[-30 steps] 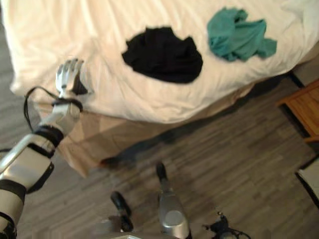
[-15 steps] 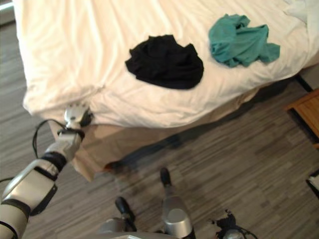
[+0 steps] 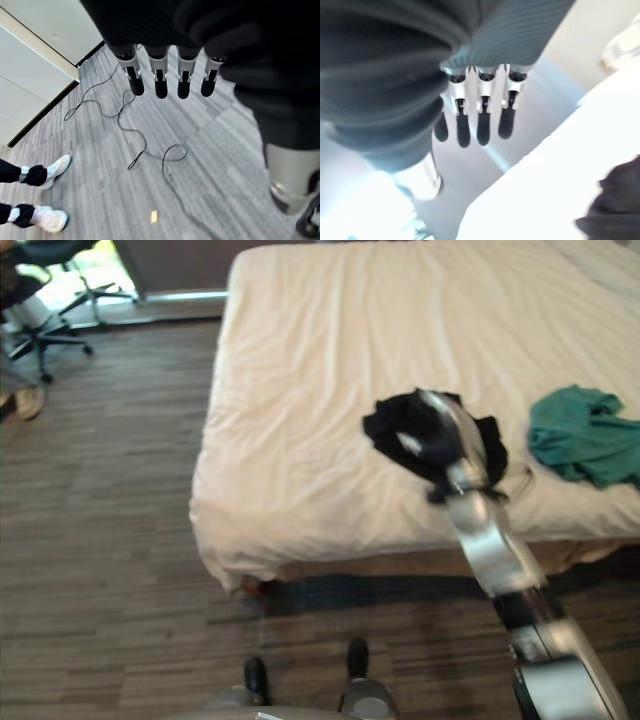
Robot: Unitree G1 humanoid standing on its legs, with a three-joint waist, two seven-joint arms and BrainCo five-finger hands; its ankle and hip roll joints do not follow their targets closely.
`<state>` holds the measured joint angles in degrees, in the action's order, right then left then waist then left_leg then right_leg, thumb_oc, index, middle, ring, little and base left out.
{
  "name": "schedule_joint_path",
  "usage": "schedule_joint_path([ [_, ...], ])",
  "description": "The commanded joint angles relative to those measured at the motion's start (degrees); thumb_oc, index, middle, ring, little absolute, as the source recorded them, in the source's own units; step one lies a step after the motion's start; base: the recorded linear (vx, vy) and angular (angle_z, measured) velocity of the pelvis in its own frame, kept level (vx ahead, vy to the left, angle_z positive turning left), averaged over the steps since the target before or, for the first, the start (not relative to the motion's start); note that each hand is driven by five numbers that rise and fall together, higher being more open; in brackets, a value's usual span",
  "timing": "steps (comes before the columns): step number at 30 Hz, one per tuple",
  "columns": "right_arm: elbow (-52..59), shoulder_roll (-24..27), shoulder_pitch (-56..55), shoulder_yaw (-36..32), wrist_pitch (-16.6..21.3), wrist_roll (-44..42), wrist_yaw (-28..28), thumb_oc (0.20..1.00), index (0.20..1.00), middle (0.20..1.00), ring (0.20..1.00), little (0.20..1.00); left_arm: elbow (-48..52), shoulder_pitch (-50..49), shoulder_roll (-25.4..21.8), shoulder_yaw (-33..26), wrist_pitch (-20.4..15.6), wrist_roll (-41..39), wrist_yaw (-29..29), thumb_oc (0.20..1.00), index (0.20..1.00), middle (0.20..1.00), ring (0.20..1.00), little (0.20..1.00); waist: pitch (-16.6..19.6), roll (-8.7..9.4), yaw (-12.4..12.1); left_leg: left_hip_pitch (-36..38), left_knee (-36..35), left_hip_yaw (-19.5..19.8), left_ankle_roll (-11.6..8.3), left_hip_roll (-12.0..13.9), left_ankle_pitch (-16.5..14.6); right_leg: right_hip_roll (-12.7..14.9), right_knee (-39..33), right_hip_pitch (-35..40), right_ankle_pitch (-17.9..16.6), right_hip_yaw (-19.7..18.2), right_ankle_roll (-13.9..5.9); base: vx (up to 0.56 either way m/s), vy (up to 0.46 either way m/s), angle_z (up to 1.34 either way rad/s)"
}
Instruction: Tidy up the quilt and then pick up the clothes from the bed and put them into the laundry hamper.
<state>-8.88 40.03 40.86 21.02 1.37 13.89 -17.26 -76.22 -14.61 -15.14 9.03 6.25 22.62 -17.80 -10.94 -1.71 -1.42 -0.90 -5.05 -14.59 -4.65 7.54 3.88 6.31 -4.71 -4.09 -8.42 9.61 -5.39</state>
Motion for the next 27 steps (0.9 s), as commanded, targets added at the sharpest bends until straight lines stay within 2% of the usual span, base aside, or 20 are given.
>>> schedule_joint_path([
  [1,-17.2,-0.4,26.0,12.2,-0.1,-2.5,-1.6,0.200,0.200,0.200,0.200,0.200,2.8,12.5,-4.4,7.3,-3.1,-1.7,-2.1,1.000,1.000,1.000,1.000,1.000,-8.2,3.72,-5.4,-1.6,1.3,1.8,-2.27,0.6,-1.5,4.4,6.5,-2.8,9.5,-2.2,-4.54,-0.18,-0.042,0.42],
  [2,-17.8,-0.5,26.7,12.6,0.2,-2.6,-1.7,0.200,0.200,0.200,0.200,0.200,2.7,12.7,-4.3,7.2,-3.1,-1.7,-2.1,1.000,1.000,1.000,1.000,1.000,-8.3,3.64,-5.2,-1.8,1.5,1.9,-2.27,0.6,-1.5,4.4,6.7,-3.1,9.6,-2.2,-4.52,-0.24,-0.080,0.39],
  [3,-27.8,-3.6,33.6,15.8,-1.1,-5.2,-2.5,0.200,0.200,0.200,0.200,0.200,5.9,16.8,-5.0,11.6,-4.5,-4.0,-3.5,1.000,1.000,1.000,1.000,1.000,-11.6,3.50,-7.0,-5.9,3.9,3.6,-2.59,1.3,-0.8,4.6,9.7,-6.1,10.0,-1.2,-4.13,-0.19,-0.087,0.41],
  [5,-32.4,-5.6,35.9,17.1,-2.2,-5.4,-3.4,0.200,0.200,0.200,0.200,0.200,8.5,20.1,-4.2,14.7,-5.1,-5.3,-4.5,1.000,1.000,1.000,1.000,1.000,-13.6,3.02,-7.6,-8.9,5.2,5.0,-2.87,1.8,-0.3,4.9,11.8,-8.3,10.7,0.2,-3.94,-0.20,-0.072,0.45],
  [9,-33.3,-7.2,32.9,15.8,-2.5,-6.5,-4.6,0.200,0.200,0.200,0.200,0.200,18.4,23.7,-4.3,19.5,-6.4,-5.6,-5.7,1.000,1.000,1.000,1.000,1.000,-18.2,1.09,-8.1,-15.4,5.9,6.6,-3.82,2.2,1.6,5.5,14.0,-13.6,10.9,2.6,-4.04,-0.17,-0.043,0.43],
  [11,-33.5,-8.3,28.9,17.3,-4.7,1.4,-5.6,0.200,0.200,0.200,0.200,0.200,22.5,24.2,-3.9,19.7,-6.2,-5.9,-6.6,1.000,1.000,1.000,1.000,1.000,-18.9,0.77,-8.1,-17.9,6.2,6.5,-3.74,2.3,1.8,5.3,14.2,-16.1,10.6,3.1,-3.96,-0.08,0.008,0.33],
  [12,-33.5,-8.3,29.0,17.3,-4.7,1.4,-5.6,0.200,0.200,0.200,0.200,0.200,22.5,24.2,-3.9,19.7,-6.2,-5.9,-6.6,1.000,1.000,1.000,1.000,1.000,-18.9,0.78,-8.0,-18.2,6.2,6.6,-3.71,2.3,2.0,5.3,14.1,-16.2,10.4,3.1,-3.93,-0.04,0.014,0.12],
  [13,-32.2,-10.9,23.2,20.6,-5.1,9.6,-4.2,0.200,0.200,0.200,0.200,0.200,25.2,24.2,-3.3,18.8,-5.7,-5.8,-8.6,1.000,1.000,1.000,1.000,1.000,-18.9,1.02,-8.0,-20.1,7.1,6.7,-3.45,2.6,1.6,5.1,14.1,-17.8,10.4,3.4,-3.73,0.00,0.000,0.00],
  [15,-29.5,-16.0,14.7,20.3,-4.6,10.3,-1.3,0.200,0.200,0.200,0.200,0.200,26.2,23.7,-2.1,18.0,-5.8,-6.6,-9.7,1.000,1.000,1.000,1.000,1.000,-18.9,1.42,-7.6,-19.9,7.4,6.8,-3.29,2.6,1.1,5.0,13.9,-17.6,10.7,3.3,-3.59,0.01,-0.008,-0.02],
  [16,-29.4,-16.0,14.8,20.3,-4.6,10.3,-1.2,0.200,0.200,0.200,0.200,0.200,26.2,23.8,-2.2,18.0,-5.8,-6.6,-9.7,1.000,1.000,1.000,1.000,1.000,-18.9,1.45,-7.6,-20.0,7.3,6.8,-3.25,2.6,1.3,5.0,13.8,-17.7,10.5,3.3,-3.56,0.03,0.006,-0.04],
  [17,-25.1,-20.7,2.1,18.6,-2.9,7.9,-0.7,0.200,0.200,0.200,0.200,0.200,25.0,24.3,-0.2,17.4,-5.3,-6.6,-11.2,1.000,1.000,1.000,1.000,1.000,-18.9,2.04,-6.5,-18.3,6.8,6.4,-3.13,2.4,0.8,5.0,13.0,-16.1,10.6,3.1,-3.65,0.00,0.000,0.00],
  [18,-25.0,-20.7,2.1,18.6,-2.9,7.9,-0.7,0.200,0.200,0.200,0.200,0.200,25.0,24.3,-0.2,17.5,-5.3,-6.6,-11.2,1.000,1.000,1.000,1.000,1.000,-18.9,2.04,-6.5,-18.4,6.7,6.4,-3.09,2.4,1.0,5.0,12.8,-16.1,10.4,3.1,-3.62,0.06,0.043,0.04],
  [19,-19.1,-20.0,-8.1,17.5,0.3,6.1,1.1,0.200,0.200,0.200,0.200,0.200,23.3,24.8,0.0,16.4,-4.3,-4.2,-12.0,1.000,1.000,1.000,1.000,1.000,-18.9,2.90,-4.9,-16.5,6.4,6.1,-2.99,2.2,0.4,4.9,12.2,-14.5,10.7,2.4,-3.70,0.02,0.039,0.05],
  [20,-19.0,-19.9,-8.1,17.4,0.3,6.1,1.1,0.200,0.200,0.200,0.200,0.200,23.3,24.9,0.1,16.4,-4.3,-4.2,-12.0,1.000,1.000,1.000,1.000,1.000,-18.9,2.88,-4.9,-16.7,6.3,6.1,-2.94,2.2,0.5,4.9,12.1,-14.6,10.5,2.4,-3.68,0.05,0.062,0.08],
  [22,-10.8,-15.8,-19.3,16.2,3.4,7.0,4.2,0.200,0.200,0.200,0.200,0.200,17.6,25.7,0.0,14.0,-2.4,-1.8,-10.8,1.000,1.000,1.000,1.000,1.000,-18.8,4.19,-2.6,-12.6,6.2,5.4,-2.55,2.0,-0.9,4.9,11.9,-11.3,11.0,1.4,-3.75,0.06,0.074,-0.14],
  [23,-10.8,-15.7,-19.3,16.2,3.4,7.0,4.2,0.200,0.200,0.200,0.200,0.200,17.6,25.7,0.0,14.0,-2.4,-1.8,-10.8,1.000,1.000,1.000,1.000,1.000,-18.8,4.18,-2.6,-12.6,6.2,5.4,-2.55,2.0,-0.9,4.9,11.9,-11.3,11.0,1.4,-3.75,0.12,0.076,-0.37],
  [24,-3.8,-12.2,-22.5,14.7,4.8,7.3,5.6,0.200,0.200,0.200,0.200,0.200,14.0,25.2,0.6,10.9,-1.8,-4.4,-9.4,1.000,1.000,1.000,1.000,1.000,-17.8,4.90,-1.3,-10.2,6.1,4.7,-2.54,2.0,-1.9,4.8,11.9,-9.5,11.4,1.1,-3.82,0.07,0.028,-0.29],
  [25,-3.6,-12.2,-22.6,14.6,4.8,7.3,5.7,0.200,0.200,0.200,0.200,0.200,13.9,25.2,0.6,10.9,-1.8,-4.4,-9.4,1.000,1.000,1.000,1.000,1.000,-17.7,4.87,-1.3,-10.3,6.0,4.7,-2.50,2.0,-1.7,4.8,11.8,-9.6,11.2,1.1,-3.80,0.10,0.020,-0.21],
  [27,4.8,-8.6,-20.4,11.8,5.2,8.3,5.0,0.200,0.200,0.200,0.200,0.200,9.6,24.8,1.4,6.2,-1.5,-9.7,-8.7,1.000,1.000,1.000,1.000,1.000,-15.7,5.38,-0.4,-7.8,5.2,3.6,-2.48,1.9,-2.2,4.4,10.7,-8.2,11.1,0.3,-3.89,0.10,-0.007,-0.31],
])
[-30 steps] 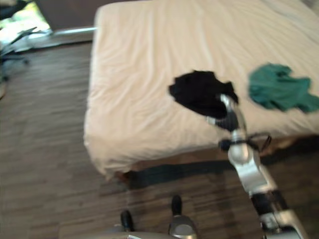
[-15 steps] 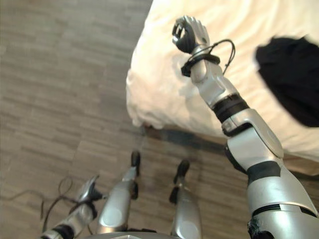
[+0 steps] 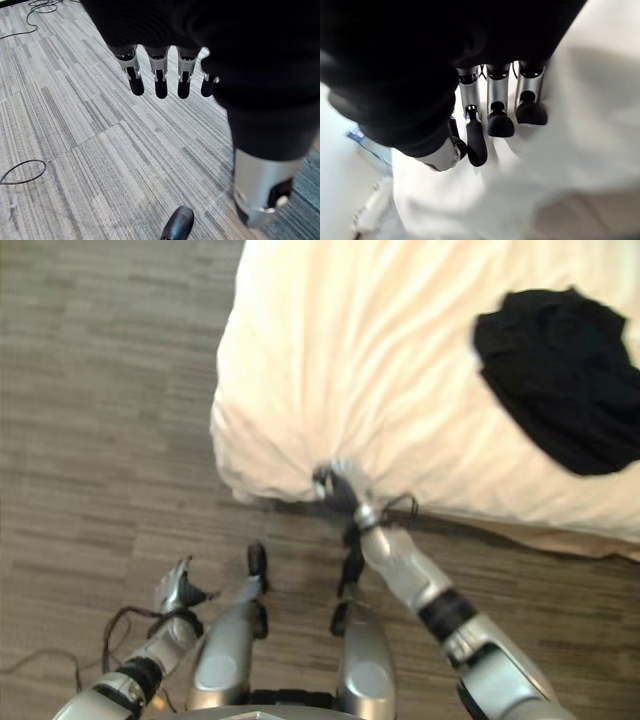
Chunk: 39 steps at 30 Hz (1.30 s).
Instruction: Tidy up the quilt and then pick up the clothes from the bed and put them into the laundry hamper.
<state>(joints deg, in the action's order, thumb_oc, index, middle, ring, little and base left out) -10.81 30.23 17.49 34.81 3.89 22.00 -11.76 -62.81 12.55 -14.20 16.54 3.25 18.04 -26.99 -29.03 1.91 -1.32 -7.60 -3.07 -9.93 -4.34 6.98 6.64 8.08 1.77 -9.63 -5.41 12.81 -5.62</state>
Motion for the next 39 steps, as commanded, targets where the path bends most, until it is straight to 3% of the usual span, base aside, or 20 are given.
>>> schedule_joint_path([
  [1,6.9,1.8,5.7,-2.4,2.4,0.8,-1.5,0.200,0.200,0.200,0.200,0.200,-4.3,-2.3,0.6,-1.7,1.5,-5.8,0.6,1.000,1.000,1.000,1.000,1.000,2.9,1.80,-0.4,-0.4,3.0,-1.5,-2.79,2.4,-5.2,2.4,3.9,-2.4,8.0,-3.2,-3.73,0.07,0.001,-0.44],
  [7,-0.2,1.9,24.5,-5.7,-1.0,-3.3,-9.4,0.200,0.200,0.200,0.200,0.200,-2.2,-0.9,0.4,2.5,0.6,-5.8,0.6,1.000,1.000,1.000,1.000,1.000,2.8,0.90,-0.9,-1.9,5.4,-2.8,-2.77,2.6,-5.9,2.1,5.2,-5.5,7.6,-5.7,-3.35,-0.01,-0.008,-0.33],
  [11,-25.1,2.2,37.1,-7.6,-4.0,-14.8,-13.0,0.200,0.200,0.200,0.200,0.200,0.4,3.0,-0.9,5.6,-0.8,-7.1,0.2,1.000,1.000,1.000,1.000,1.000,0.5,-0.60,-1.5,-9.6,13.7,-1.8,-2.91,2.6,-8.2,3.0,12.1,-12.4,9.1,-6.5,-2.76,-0.10,0.000,-0.05],
  [12,-42.6,-0.7,34.3,-12.3,-6.0,-21.8,-13.8,0.200,0.200,0.200,0.200,0.200,1.0,4.9,0.1,6.2,-1.0,-8.6,-0.3,1.000,1.000,1.000,1.000,1.000,0.5,-1.57,-1.0,-11.3,16.1,-2.3,-2.33,2.5,-9.4,3.4,13.6,-14.0,9.2,-6.6,-3.02,0.01,0.101,0.31],
  [18,-46.9,-7.7,7.9,-24.9,-5.9,-27.0,-13.1,0.200,0.200,0.200,0.200,0.200,-1.0,3.8,1.6,6.0,0.3,-6.1,1.4,1.000,1.000,1.000,1.000,1.000,2.0,-2.01,2.4,-6.7,14.3,-3.1,-0.84,0.5,-11.8,4.9,12.1,-10.1,9.1,-7.4,-4.32,0.14,0.145,0.10],
  [19,-51.7,-9.3,-1.9,-30.1,-6.2,-28.1,-11.5,0.200,0.200,0.200,0.200,0.200,-2.9,2.7,1.5,6.3,1.4,-2.3,4.0,1.000,1.000,1.000,1.000,1.000,4.1,-2.19,5.2,-2.3,12.1,-4.4,0.08,-1.1,-12.8,6.2,12.6,-8.0,8.1,-7.8,-5.87,0.18,0.153,0.07],
  [22,-54.7,-10.2,-8.6,-33.7,-6.7,-28.8,-10.2,0.200,0.200,0.200,0.200,0.200,-4.5,1.8,0.9,6.4,2.1,0.2,5.3,1.000,1.000,1.000,1.000,1.000,5.7,-1.75,7.6,1.9,9.3,-6.4,0.55,-2.2,-12.9,6.5,13.3,-6.9,6.2,-9.1,-6.98,0.28,0.205,0.09],
  [25,-58.7,-10.8,-16.3,-38.2,-7.0,-29.7,-9.6,0.200,0.200,0.200,0.200,0.200,-3.8,0.9,-0.7,6.3,1.9,1.9,5.5,1.000,1.000,1.000,1.000,1.000,6.8,-1.19,10.0,7.7,5.9,-11.1,0.78,-2.0,-13.3,7.7,15.9,-6.4,4.6,-5.1,-7.23,0.19,0.046,-0.67],
  [26,-61.9,-12.3,-19.5,-38.6,-7.1,-30.4,-8.2,1.000,1.000,1.000,1.000,1.000,-2.5,-0.6,-1.5,4.7,1.3,0.6,6.1,1.000,1.000,1.000,1.000,1.000,8.5,-1.06,11.1,11.4,3.7,-14.7,0.38,-1.1,-13.3,6.1,16.8,-6.3,5.9,0.7,-6.59,0.24,-0.028,-0.98],
  [28,-63.2,-12.6,-19.9,-38.6,-7.5,-30.3,-7.2,1.000,1.000,1.000,1.000,1.000,-2.2,-1.2,-1.7,4.1,1.1,0.2,6.5,1.000,1.000,1.000,1.000,1.000,9.1,-1.30,11.4,13.2,3.2,-15.4,0.18,-0.9,-14.4,5.0,18.0,-6.7,6.9,3.1,-7.41,0.25,0.004,-1.44],
  [29,-64.0,-12.9,-20.6,-37.9,-8.4,-28.5,-5.0,1.000,1.000,1.000,1.000,1.000,-2.0,-3.0,-2.1,3.8,1.0,1.2,8.2,1.000,1.000,1.000,1.000,1.000,10.9,-1.24,9.4,15.3,3.9,-19.6,0.27,-0.6,-14.9,8.3,17.7,-4.7,6.8,20.3,-5.56,0.14,0.030,-1.99],
  [31,-63.5,-13.2,-20.4,-36.8,-8.4,-27.5,-4.1,1.000,1.000,1.000,1.000,1.000,-3.1,-3.5,-1.9,4.5,1.0,2.9,9.7,1.000,1.000,1.000,1.000,1.000,11.9,-0.94,9.4,16.2,4.0,-21.5,0.35,-0.7,-15.1,8.6,16.1,-3.2,7.0,24.0,-3.93,0.21,-0.093,-2.23],
  [32,-63.3,-13.7,-20.6,-34.5,-7.5,-26.8,-2.0,1.000,1.000,1.000,1.000,1.000,-5.5,-4.5,-1.7,3.7,0.6,4.4,11.6,1.000,1.000,1.000,1.000,1.000,14.8,-0.40,10.6,17.0,7.0,-24.9,-0.78,1.1,-15.4,3.7,10.1,-1.0,8.7,20.6,-2.02,0.23,-0.184,-2.28],
  [33,-63.3,-13.7,-20.6,-34.5,-7.5,-26.8,-2.0,1.000,1.000,1.000,1.000,1.000,-5.5,-4.5,-1.7,3.7,0.6,4.4,11.5,1.000,1.000,1.000,1.000,1.000,14.8,-0.42,10.5,17.0,7.1,-25.1,-0.83,1.1,-15.4,3.6,9.9,-1.0,8.7,20.5,-1.97,0.45,-0.360,-1.98],
  [34,-62.5,-13.9,-19.5,-30.9,-7.3,-25.2,-1.2,1.000,1.000,1.000,1.000,1.000,-6.6,-4.8,-1.1,2.6,0.6,4.0,12.0,1.000,1.000,1.000,1.000,1.000,15.4,0.26,9.3,15.1,24.9,-24.9,-5.05,7.3,-7.4,-2.1,5.7,2.7,12.1,15.7,1.37,0.36,-0.297,-0.80],
  [35,-61.8,-13.6,-18.4,-29.0,-7.3,-24.0,-1.2,1.000,1.000,1.000,1.000,1.000,-6.1,-4.7,-0.9,2.3,0.7,3.3,11.6,1.000,1.000,1.000,1.000,1.000,14.5,1.10,7.4,12.3,34.1,-20.8,-5.57,9.1,-5.0,-4.3,4.6,4.2,13.2,13.4,2.80,0.39,-0.339,-1.56],
  [36,-60.3,-14.0,-16.7,-26.4,-7.0,-23.1,-1.2,1.000,1.000,1.000,1.000,1.000,-5.7,-4.5,-0.3,2.6,0.7,3.0,11.1,1.000,1.000,1.000,1.000,1.000,13.8,1.96,5.3,8.8,39.2,-14.5,-4.50,8.2,-5.2,-6.0,2.7,5.8,13.3,9.4,3.73,0.10,-0.139,-2.24],
  [37,-60.2,-14.1,-16.6,-26.4,-7.0,-23.1,-1.2,1.000,1.000,1.000,1.000,1.000,-5.7,-4.4,-0.4,2.6,0.7,3.0,11.0,1.000,1.000,1.000,1.000,1.000,13.7,1.92,5.3,8.4,39.9,-14.3,-4.68,8.5,-5.3,-6.3,2.4,5.8,13.3,9.3,3.92,0.13,0.001,-3.13],
  [38,-59.2,-14.7,-15.5,-23.7,-7.0,-22.5,-0.7,1.000,1.000,1.000,1.000,1.000,-6.2,-3.7,0.7,2.5,0.8,2.1,10.6,1.000,1.000,1.000,1.000,1.000,13.5,3.36,3.1,3.6,44.8,-4.1,-2.11,4.0,-8.0,-7.8,1.2,6.9,12.4,1.8,3.82,0.10,0.085,-2.82],
  [39,-59.4,-15.4,-15.1,-21.6,-7.1,-21.0,-0.4,1.000,1.000,1.000,1.000,1.000,-6.6,-3.1,1.1,2.3,0.5,1.0,10.3,1.000,1.000,1.000,1.000,1.000,13.4,4.82,1.5,0.9,45.7,0.1,-0.35,1.3,-9.4,-7.1,0.4,7.0,11.4,-1.6,3.21,0.11,0.095,-2.56],
])
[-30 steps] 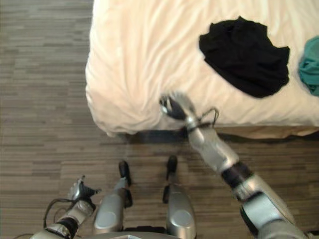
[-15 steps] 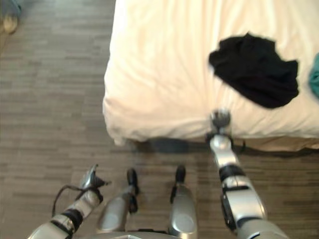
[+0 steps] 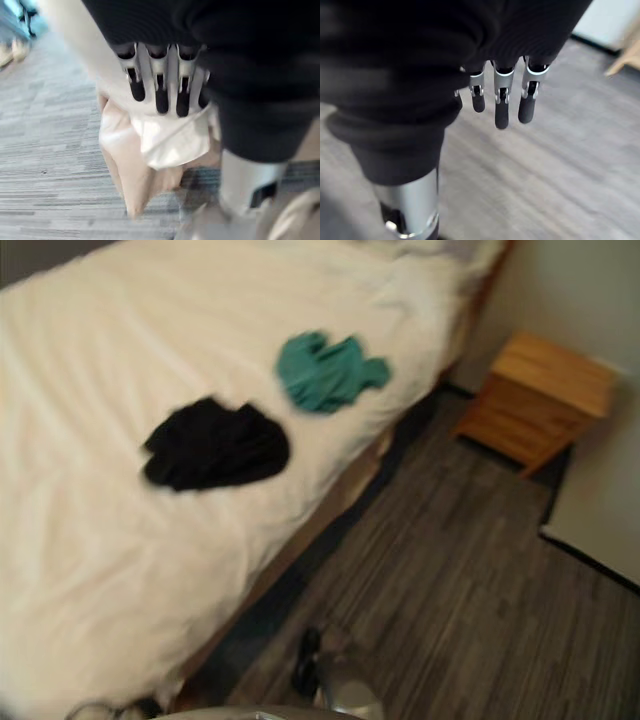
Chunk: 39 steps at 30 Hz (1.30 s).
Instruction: Tidy up the quilt and then pick up the clothes from the bed and put them into the laundry hamper.
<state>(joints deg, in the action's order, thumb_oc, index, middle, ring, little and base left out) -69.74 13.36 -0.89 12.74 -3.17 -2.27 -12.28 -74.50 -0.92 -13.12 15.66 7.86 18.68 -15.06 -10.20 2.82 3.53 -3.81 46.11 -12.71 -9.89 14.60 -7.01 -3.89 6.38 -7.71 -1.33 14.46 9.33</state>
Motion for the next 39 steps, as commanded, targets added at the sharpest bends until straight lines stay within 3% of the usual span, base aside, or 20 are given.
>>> schedule_joint_path([
  [1,-0.5,1.4,3.3,0.5,0.0,3.2,0.2,1.000,1.000,1.000,1.000,1.000,5.1,10.3,0.0,3.2,-4.1,0.4,-1.6,1.000,1.000,1.000,1.000,1.000,-5.5,3.89,-3.4,-2.9,-3.4,2.8,5.22,-6.3,4.2,4.8,-4.2,5.1,7.3,-3.3,-11.75,0.11,0.143,-2.19],
  [2,-1.2,1.0,4.0,3.0,-0.3,6.1,-0.3,1.000,1.000,1.000,1.000,1.000,4.9,11.5,1.1,3.7,-4.5,-0.1,-1.9,1.000,1.000,1.000,1.000,1.000,-5.5,4.15,-4.5,-3.8,-9.0,9.3,6.44,-7.5,2.4,4.9,-5.4,6.6,7.0,-8.5,-13.04,0.11,0.102,-1.74],
  [4,-1.6,1.1,4.6,4.0,-0.6,7.7,-0.8,1.000,1.000,1.000,1.000,1.000,5.0,12.1,1.7,4.3,-4.5,0.1,-2.3,1.000,1.000,1.000,1.000,1.000,-5.6,3.69,-4.7,-3.6,-13.6,12.0,6.63,-8.0,0.9,4.7,-6.2,7.3,6.8,-11.5,-13.84,0.16,0.212,-1.49],
  [6,-1.7,1.5,6.2,5.0,-0.8,9.5,-1.0,1.000,1.000,1.000,1.000,1.000,5.4,13.6,2.2,5.7,-4.7,1.3,-2.6,1.000,1.000,1.000,1.000,1.000,-5.0,2.83,-5.2,-1.9,-26.4,16.4,6.01,-10.3,0.3,4.6,-7.9,8.1,6.1,-18.1,-15.47,0.26,0.395,-1.71],
  [7,-1.9,2.2,5.9,5.0,-0.5,10.3,-1.3,1.000,1.000,1.000,1.000,1.000,5.9,14.9,2.5,7.4,-5.2,3.3,-2.7,1.000,1.000,1.000,1.000,1.000,-4.5,2.01,-4.5,-1.5,-35.0,16.7,4.83,-9.9,1.9,5.1,-8.9,8.7,6.0,-20.7,-16.40,0.30,0.424,-1.58],
  [9,-2.1,3.3,4.9,3.9,-0.4,10.2,-1.3,1.000,1.000,1.000,1.000,1.000,6.2,15.5,2.8,9.5,-5.2,6.4,-2.1,1.000,1.000,1.000,1.000,1.000,-4.3,0.96,-3.3,-1.2,-40.5,11.4,4.65,-7.4,4.7,6.0,-9.4,9.4,6.8,-20.4,-16.53,0.21,0.302,-1.90],
  [11,-2.3,3.8,4.2,2.5,-0.4,9.2,-1.1,1.000,1.000,1.000,1.000,1.000,5.6,15.7,3.1,10.6,-4.6,8.9,-1.4,1.000,1.000,1.000,1.000,1.000,-3.9,0.20,-2.4,0.5,-44.2,7.9,4.78,-7.1,4.9,6.3,-8.3,10.0,8.5,-20.0,-16.73,0.17,0.224,-0.77],
  [14,-2.7,4.0,2.7,-0.1,-0.5,7.6,-1.2,1.000,1.000,1.000,1.000,1.000,5.6,16.1,3.3,12.0,-4.7,10.6,0.2,1.000,1.000,1.000,1.000,1.000,-2.8,-0.14,-0.9,2.3,-47.2,6.7,5.75,-9.5,5.3,6.6,-1.2,7.8,8.8,-18.9,-17.36,0.23,0.279,0.25],
  [16,-3.1,3.9,3.0,-1.0,-1.4,7.1,-1.2,1.000,1.000,1.000,1.000,1.000,5.9,16.4,2.9,12.8,-4.2,11.9,0.6,1.000,1.000,1.000,1.000,1.000,-3.7,-0.32,-0.4,4.7,-48.5,2.4,6.51,-10.0,5.0,8.0,8.5,3.2,8.7,-15.3,-20.29,0.17,0.274,0.17],
  [17,-2.8,3.6,3.3,-1.0,-1.5,8.0,-1.1,1.000,1.000,1.000,1.000,1.000,6.0,17.0,2.0,13.4,-4.0,12.5,0.7,1.000,1.000,1.000,1.000,1.000,-4.7,-0.86,0.2,6.8,-50.4,0.1,6.58,-9.5,5.2,10.3,15.2,-1.2,6.5,-9.4,-21.27,0.14,0.245,-0.37],
  [20,-2.4,3.2,3.7,-1.6,-1.3,7.3,-1.3,1.000,1.000,1.000,1.000,1.000,5.8,16.8,0.9,12.8,-3.9,12.4,0.5,1.000,1.000,1.000,1.000,1.000,-4.8,-0.90,1.0,8.0,-50.3,-0.5,6.69,-10.1,4.8,9.7,13.9,-2.5,6.7,-7.3,-20.71,0.11,0.098,-0.26],
  [22,-1.8,3.0,3.5,-2.5,-0.7,5.5,-1.9,1.000,1.000,1.000,1.000,1.000,5.0,16.2,0.0,11.8,-4.1,12.9,0.6,1.000,1.000,1.000,1.000,1.000,-4.6,-0.85,1.7,8.1,-48.5,0.3,7.31,-11.3,3.2,7.1,8.0,-2.0,7.2,-10.4,-19.70,0.16,0.037,0.30],
  [23,-1.8,3.0,3.5,-2.5,-0.7,5.5,-1.9,1.000,1.000,1.000,1.000,1.000,5.0,16.2,0.0,11.8,-4.1,12.9,0.6,1.000,1.000,1.000,1.000,1.000,-4.7,-0.90,1.6,8.1,-48.4,0.3,7.30,-11.3,3.1,7.0,7.8,-1.9,7.1,-10.4,-19.69,0.11,-0.029,0.09],
  [26,-2.1,2.8,2.7,-2.9,-0.4,3.8,-1.8,1.000,1.000,1.000,1.000,1.000,3.6,16.4,-1.0,12.0,-4.3,14.6,1.1,1.000,1.000,1.000,1.000,1.000,-3.7,-0.73,2.2,8.3,-46.2,3.3,7.96,-12.7,0.7,8.1,-0.3,0.1,4.7,-20.4,-19.65,0.19,-0.086,0.33],
  [28,-2.4,2.8,2.4,-3.1,-0.5,3.6,-1.8,1.000,1.000,1.000,1.000,1.000,3.6,16.1,-1.0,11.9,-4.1,14.6,1.1,1.000,1.000,1.000,1.000,1.000,-3.2,-0.62,2.1,8.7,-45.5,3.8,7.99,-13.0,0.1,8.4,-1.0,1.0,4.2,-20.8,-19.39,0.14,-0.058,0.49],
  [29,-2.9,3.2,3.0,-2.6,-1.3,5.3,-1.7,1.000,1.000,1.000,1.000,1.000,3.6,15.5,-1.3,10.9,-4.1,13.6,0.8,1.000,1.000,1.000,1.000,1.000,-2.2,-0.75,1.4,9.1,-44.8,3.2,7.72,-12.9,-0.6,9.7,-2.9,2.1,3.1,-18.5,-19.82,0.09,-0.061,0.45],
  [33,-2.7,3.3,3.1,-1.3,-1.1,7.2,-1.4,1.000,1.000,1.000,1.000,1.000,4.6,14.3,-1.4,10.4,-4.5,13.0,0.0,1.000,1.000,1.000,1.000,1.000,-0.7,-0.73,0.3,10.6,-45.8,3.0,7.00,-12.0,0.1,10.0,-6.4,5.2,2.8,-16.8,-19.97,0.08,-0.083,-0.24],
  [34,-2.3,-1.1,0.0,-5.3,1.6,-5.2,-0.9,1.000,1.000,1.000,1.000,1.000,0.5,4.1,0.6,-3.1,-7.8,-10.9,0.8,1.000,1.000,1.000,1.000,1.000,0.5,-0.49,-4.3,9.2,-51.1,-1.7,7.64,-11.8,4.8,8.5,-1.5,8.1,6.2,-3.7,-17.98,0.05,-0.065,0.06],
  [37,-3.5,-0.7,-0.2,-5.4,1.3,-4.3,-0.5,1.000,1.000,1.000,1.000,1.000,0.0,3.6,0.3,-3.8,-7.6,-10.0,0.8,1.000,1.000,1.000,1.000,1.000,0.9,-0.67,-4.7,10.2,-51.1,-2.2,7.58,-11.8,4.4,8.9,-1.2,9.1,6.3,-2.4,-17.90,0.07,-0.039,0.16],
  [39,-2.4,-0.3,1.1,-4.4,0.9,-2.9,0.6,1.000,1.000,1.000,1.000,1.000,1.6,4.4,0.0,-4.0,-8.0,-10.6,1.0,1.000,1.000,1.000,1.000,1.000,-0.1,-1.15,-5.6,10.8,-51.1,-3.8,7.00,-10.7,4.7,11.2,1.0,8.5,6.1,4.8,-18.06,0.07,-0.143,-0.05],
])
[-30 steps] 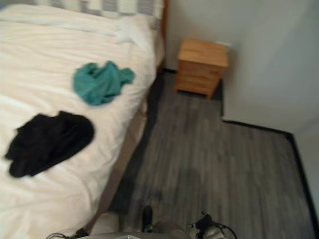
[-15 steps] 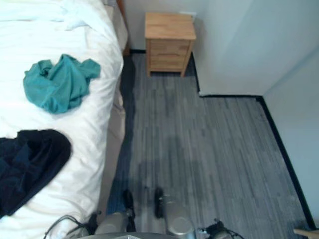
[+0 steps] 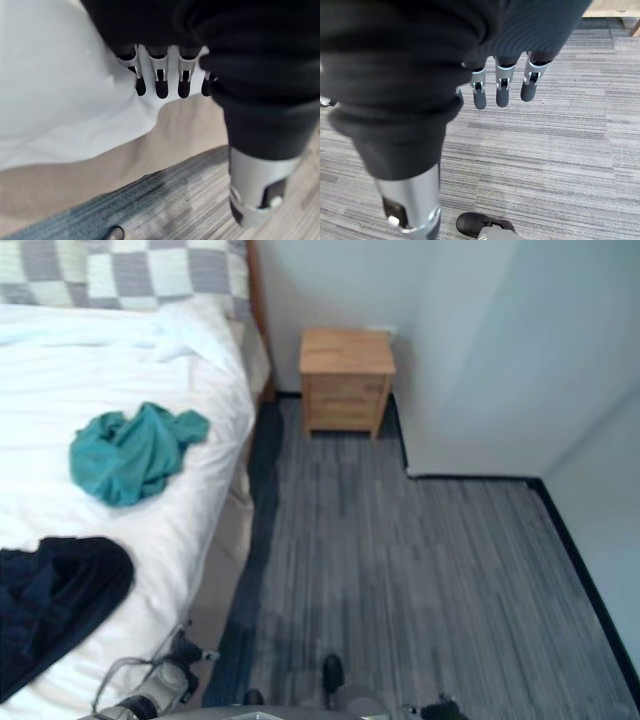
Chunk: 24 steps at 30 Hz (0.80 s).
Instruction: Tidy up the quilt and then pick up the clothes from the bed and put them into the laundry hamper.
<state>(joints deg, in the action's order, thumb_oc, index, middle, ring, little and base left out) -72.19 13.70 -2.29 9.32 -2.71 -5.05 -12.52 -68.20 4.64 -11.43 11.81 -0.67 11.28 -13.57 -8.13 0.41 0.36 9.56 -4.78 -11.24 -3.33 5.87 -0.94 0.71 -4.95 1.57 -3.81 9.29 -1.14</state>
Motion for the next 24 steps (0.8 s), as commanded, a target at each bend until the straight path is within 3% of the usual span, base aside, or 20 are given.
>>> schedule_joint_path([
  [1,0.0,-0.7,2.5,-1.0,0.4,-0.2,0.9,1.000,1.000,1.000,1.000,1.000,-4.7,-1.2,-1.7,-0.2,0.5,-3.2,-0.4,1.000,1.000,1.000,1.000,1.000,-2.4,1.28,-2.4,-2.3,-0.2,-5.2,0.44,-2.0,-1.5,6.7,12.6,-0.5,8.8,10.0,-7.64,0.08,-0.135,-0.58],
  [5,0.7,0.3,3.8,0.1,1.4,0.1,0.9,1.000,1.000,1.000,1.000,1.000,-4.1,-0.6,-2.0,1.3,0.4,-1.1,-0.2,1.000,1.000,1.000,1.000,1.000,-2.3,1.60,-2.5,-0.9,1.0,-5.7,-0.40,-1.7,-1.2,5.0,6.8,2.0,8.7,9.0,-6.72,0.13,-0.141,-0.32],
  [6,0.6,0.8,4.6,0.8,1.6,1.2,0.6,1.000,1.000,1.000,1.000,1.000,-4.0,-0.3,-1.9,2.3,0.2,0.2,-0.1,1.000,1.000,1.000,1.000,1.000,-2.8,1.94,-2.5,-3.3,7.4,-6.3,-1.24,-1.1,-2.7,5.1,5.6,2.8,8.8,9.0,-5.90,0.03,-0.149,-0.23],
  [7,1.1,1.2,5.0,1.4,1.7,1.7,0.4,1.000,1.000,1.000,1.000,1.000,-3.7,0.1,-1.9,2.8,0.1,0.7,-0.1,1.000,1.000,1.000,1.000,1.000,-3.4,2.06,-2.6,-5.7,14.0,-6.6,-2.41,0.3,-1.9,4.7,4.7,3.7,9.1,8.6,-4.98,0.08,-0.348,-0.05],
  [8,2.5,2.0,6.2,2.8,1.9,2.9,-0.1,1.000,1.000,1.000,1.000,1.000,-2.2,0.9,-1.7,3.8,0.1,1.1,-1.0,1.000,1.000,1.000,1.000,1.000,-5.9,2.18,-4.1,-13.0,30.0,-5.5,-5.02,5.3,4.6,3.7,3.7,6.0,10.6,9.3,-2.56,0.06,-0.266,0.06],
  [9,2.5,2.0,6.2,2.8,1.9,2.9,-0.1,1.000,1.000,1.000,1.000,1.000,-2.2,0.9,-1.7,3.8,0.1,1.1,-1.0,1.000,1.000,1.000,1.000,1.000,-5.9,2.16,-4.1,-13.1,30.1,-5.5,-5.02,5.4,4.6,3.7,3.7,6.0,10.6,9.3,-2.55,0.12,-0.289,0.09],
  [10,3.1,2.4,6.9,3.5,1.9,3.0,-0.1,1.000,1.000,1.000,1.000,1.000,-2.0,1.0,-1.6,4.4,0.4,1.5,-1.4,1.000,1.000,1.000,1.000,1.000,-6.8,2.59,-4.8,-15.8,34.5,-4.5,-4.73,5.6,6.1,3.3,3.4,7.0,11.3,8.9,-1.78,0.25,-0.142,-0.33],
  [11,4.2,2.5,7.1,4.2,1.9,3.1,-0.1,1.000,1.000,1.000,1.000,1.000,-1.9,0.7,-1.4,4.5,0.4,1.6,-2.0,1.000,1.000,1.000,1.000,1.000,-7.1,3.12,-5.6,-19.8,34.7,-3.8,-3.22,3.9,3.8,2.7,2.2,8.7,12.1,7.6,-1.88,0.25,-0.142,-0.37],
  [12,4.2,2.5,7.1,4.2,1.9,3.1,-0.1,1.000,1.000,1.000,1.000,1.000,-1.9,0.7,-1.4,4.5,0.4,1.6,-2.0,1.000,1.000,1.000,1.000,1.000,-7.1,3.12,-5.7,-19.8,34.7,-3.8,-3.22,4.0,3.8,2.7,2.2,8.7,12.1,7.6,-1.88,0.31,-0.048,-0.40],
  [13,4.3,2.4,7.1,4.6,1.8,3.2,0.0,1.000,1.000,1.000,1.000,1.000,-2.1,0.3,-1.0,4.3,0.4,1.6,-1.9,1.000,1.000,1.000,1.000,1.000,-6.9,3.17,-6.2,-21.4,31.5,-4.5,-2.42,2.8,2.7,2.5,1.3,9.8,12.7,6.9,-2.23,0.40,0.071,-0.35],
  [14,4.1,2.5,7.0,4.7,1.8,3.8,0.1,1.000,1.000,1.000,1.000,1.000,-2.1,-0.2,-0.5,4.1,0.5,2.1,-1.7,1.000,1.000,1.000,1.000,1.000,-6.0,2.99,-6.7,-20.9,22.2,-6.7,-1.28,0.9,1.9,2.6,0.4,11.0,13.6,6.0,-3.26,0.40,0.071,-0.51],
  [15,4.1,2.5,7.0,4.7,1.8,3.8,0.1,1.000,1.000,1.000,1.000,1.000,-2.1,-0.2,-0.5,4.1,0.5,2.1,-1.7,1.000,1.000,1.000,1.000,1.000,-6.1,2.99,-6.7,-20.8,22.1,-6.7,-1.28,0.9,2.0,2.6,0.4,11.0,13.6,6.0,-3.26,0.46,0.116,-0.64],
  [16,3.7,2.6,6.8,4.6,1.9,4.5,-0.1,1.000,1.000,1.000,1.000,1.000,-1.9,-0.7,-0.3,4.0,0.5,2.5,-1.3,1.000,1.000,1.000,1.000,1.000,-5.5,2.06,-6.8,-21.2,14.2,-9.5,-1.82,0.6,4.9,1.9,0.3,11.9,14.7,6.1,-3.81,0.39,0.088,-0.50],
  [17,3.3,2.6,6.9,4.4,1.7,5.0,-0.3,1.000,1.000,1.000,1.000,1.000,-2.1,-0.8,0.0,3.9,0.7,2.9,-1.3,1.000,1.000,1.000,1.000,1.000,-5.2,1.80,-6.7,-22.4,10.4,-11.0,-2.53,1.0,4.5,1.5,0.0,13.3,16.0,6.0,-4.11,0.68,0.171,-0.17],
  [18,2.4,2.6,6.8,4.1,1.4,5.8,-0.5,1.000,1.000,1.000,1.000,1.000,-2.4,-1.0,0.0,3.4,1.1,3.2,-1.3,1.000,1.000,1.000,1.000,1.000,-4.8,1.88,-6.7,-22.2,3.9,-15.3,-2.13,1.4,5.1,1.7,0.1,14.8,17.3,6.5,-4.85,0.51,0.131,0.23],
  [21,0.6,2.1,6.3,3.9,1.2,6.6,0.1,1.000,1.000,1.000,1.000,1.000,-3.1,-2.0,-0.2,1.9,1.4,3.2,-0.9,1.000,1.000,1.000,1.000,1.000,-3.2,2.44,-7.1,-21.1,1.0,-17.5,-1.07,1.6,5.9,1.5,0.6,16.7,18.6,6.3,-5.72,0.58,0.098,-0.22],
  [22,-0.8,1.2,5.4,3.9,0.9,7.7,-0.1,1.000,1.000,1.000,1.000,1.000,-3.5,-2.4,-0.8,1.1,2.0,3.3,-1.0,1.000,1.000,1.000,1.000,1.000,-2.3,3.71,-7.8,-21.1,2.7,-16.9,0.18,1.1,7.9,1.6,4.2,16.9,19.8,5.3,-5.50,0.59,0.074,-0.46],
  [23,-0.8,1.1,5.4,3.9,0.9,7.7,-0.1,1.000,1.000,1.000,1.000,1.000,-3.4,-2.4,-0.9,1.1,2.0,3.3,-1.0,1.000,1.000,1.000,1.000,1.000,-2.2,3.83,-7.8,-21.1,2.7,-17.0,0.17,1.0,7.9,1.7,4.4,16.7,19.9,5.3,-5.51,0.56,0.047,-0.07],
  [24,-1.2,0.5,5.3,3.8,1.1,7.7,-0.4,1.000,1.000,1.000,1.000,1.000,-3.6,-2.1,-1.5,1.0,2.2,3.7,-1.0,1.000,1.000,1.000,1.000,1.000,-2.0,5.47,-8.7,-21.5,4.3,-16.9,0.74,0.7,7.2,2.0,8.8,15.9,19.5,4.9,-6.38,0.51,0.091,-0.16],
])
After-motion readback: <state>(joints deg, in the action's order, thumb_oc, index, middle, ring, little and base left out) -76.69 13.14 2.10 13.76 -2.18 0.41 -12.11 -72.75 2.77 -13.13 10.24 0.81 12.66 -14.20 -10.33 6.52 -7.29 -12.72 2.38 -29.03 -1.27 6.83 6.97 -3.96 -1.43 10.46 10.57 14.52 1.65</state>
